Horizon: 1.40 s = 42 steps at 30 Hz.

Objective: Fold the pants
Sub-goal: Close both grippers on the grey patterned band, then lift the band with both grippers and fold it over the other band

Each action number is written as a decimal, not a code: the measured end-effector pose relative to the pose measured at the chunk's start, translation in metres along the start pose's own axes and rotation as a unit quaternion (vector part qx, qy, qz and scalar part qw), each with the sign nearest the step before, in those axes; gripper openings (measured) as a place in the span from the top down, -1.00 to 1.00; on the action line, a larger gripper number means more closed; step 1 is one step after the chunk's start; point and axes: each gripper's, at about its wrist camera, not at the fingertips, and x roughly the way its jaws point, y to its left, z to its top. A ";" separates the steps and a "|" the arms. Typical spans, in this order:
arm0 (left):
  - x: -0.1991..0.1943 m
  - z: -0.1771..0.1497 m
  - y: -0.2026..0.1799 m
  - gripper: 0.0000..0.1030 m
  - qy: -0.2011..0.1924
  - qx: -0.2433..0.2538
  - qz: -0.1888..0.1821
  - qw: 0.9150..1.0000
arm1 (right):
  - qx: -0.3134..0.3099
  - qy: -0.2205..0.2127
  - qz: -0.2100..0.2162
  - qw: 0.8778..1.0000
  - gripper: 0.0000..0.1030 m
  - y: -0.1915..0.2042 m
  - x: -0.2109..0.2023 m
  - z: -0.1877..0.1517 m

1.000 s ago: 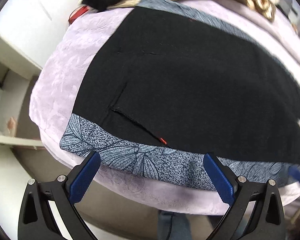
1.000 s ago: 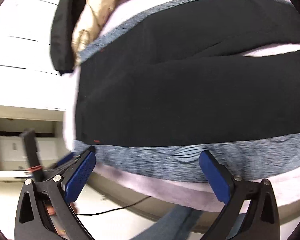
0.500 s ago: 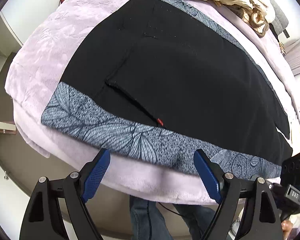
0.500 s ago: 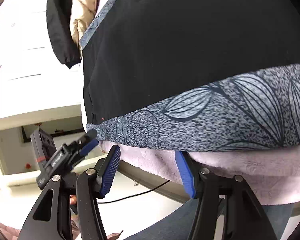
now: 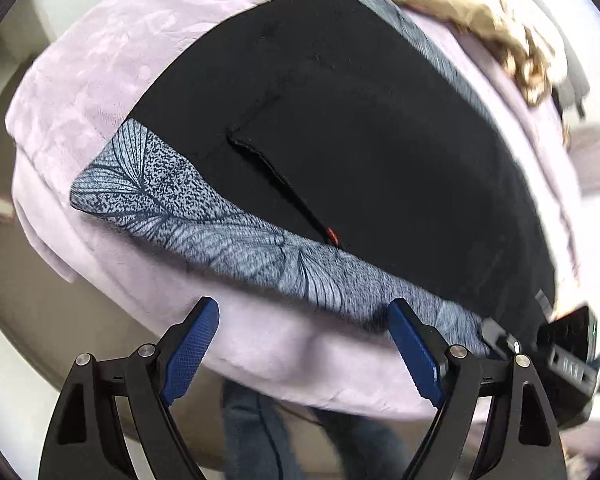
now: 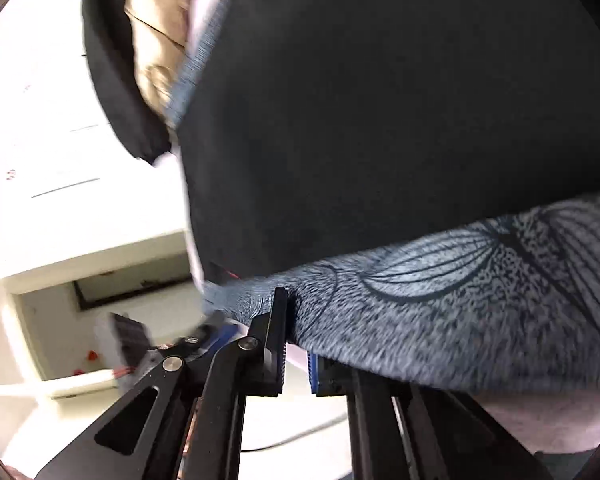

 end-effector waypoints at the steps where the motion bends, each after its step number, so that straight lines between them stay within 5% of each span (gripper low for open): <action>1: -0.001 0.004 0.001 -0.69 -0.004 -0.014 -0.012 1.000 | -0.012 -0.001 0.004 1.000 0.83 0.007 -0.004 -0.001; 6: -0.003 0.025 0.006 -0.65 -0.024 -0.052 -0.029 0.998 | -0.053 0.007 -0.005 0.999 0.83 0.028 -0.013 -0.003; 7: -0.001 0.029 0.009 -0.46 -0.027 -0.063 -0.021 0.997 | -0.052 0.011 -0.012 0.999 0.83 0.025 -0.011 -0.002; 8: 0.004 0.031 0.008 0.09 -0.027 -0.064 -0.012 0.998 | -0.048 0.015 -0.018 0.999 0.74 0.022 -0.008 -0.001; 9: 0.011 0.035 0.008 0.36 -0.013 -0.057 0.017 0.998 | -0.042 0.020 -0.027 0.999 0.74 0.019 -0.003 0.000; 13: 0.019 0.035 0.010 0.47 -0.007 -0.040 0.031 0.999 | -0.010 0.017 -0.061 0.998 0.58 -0.009 -0.005 0.000; 15: 0.014 0.034 0.008 0.47 -0.012 -0.032 0.028 0.999 | 0.026 0.000 -0.041 0.999 0.58 -0.021 -0.012 0.001; 17: 0.006 0.037 0.000 0.47 -0.019 -0.022 0.030 0.999 | 0.047 -0.028 -0.029 0.998 0.85 -0.025 -0.022 0.004; 22: -0.027 0.055 -0.031 0.47 -0.052 -0.004 0.038 0.998 | -0.035 -0.050 -0.039 0.997 0.86 0.027 -0.049 0.023; 29: -0.055 0.127 -0.098 0.46 -0.137 0.032 0.021 0.990 | -0.105 -0.047 -0.011 0.993 0.86 0.092 -0.077 0.114; 31: -0.047 0.153 -0.115 0.34 -0.160 0.053 0.023 0.985 | -0.114 -0.039 -0.023 0.992 0.86 0.100 -0.070 0.151; 33: -0.030 0.180 -0.125 -0.06 -0.184 0.067 0.049 0.979 | -0.119 -0.038 -0.036 0.992 0.86 0.104 -0.058 0.184; 36: 0.011 0.222 -0.139 -0.28 -0.198 0.083 0.081 0.973 | -0.113 -0.030 -0.047 0.992 0.86 0.091 -0.038 0.227; 42: 0.054 0.262 -0.125 -0.36 -0.189 0.051 0.140 0.971 | -0.101 -0.020 -0.095 0.990 0.78 0.065 0.003 0.278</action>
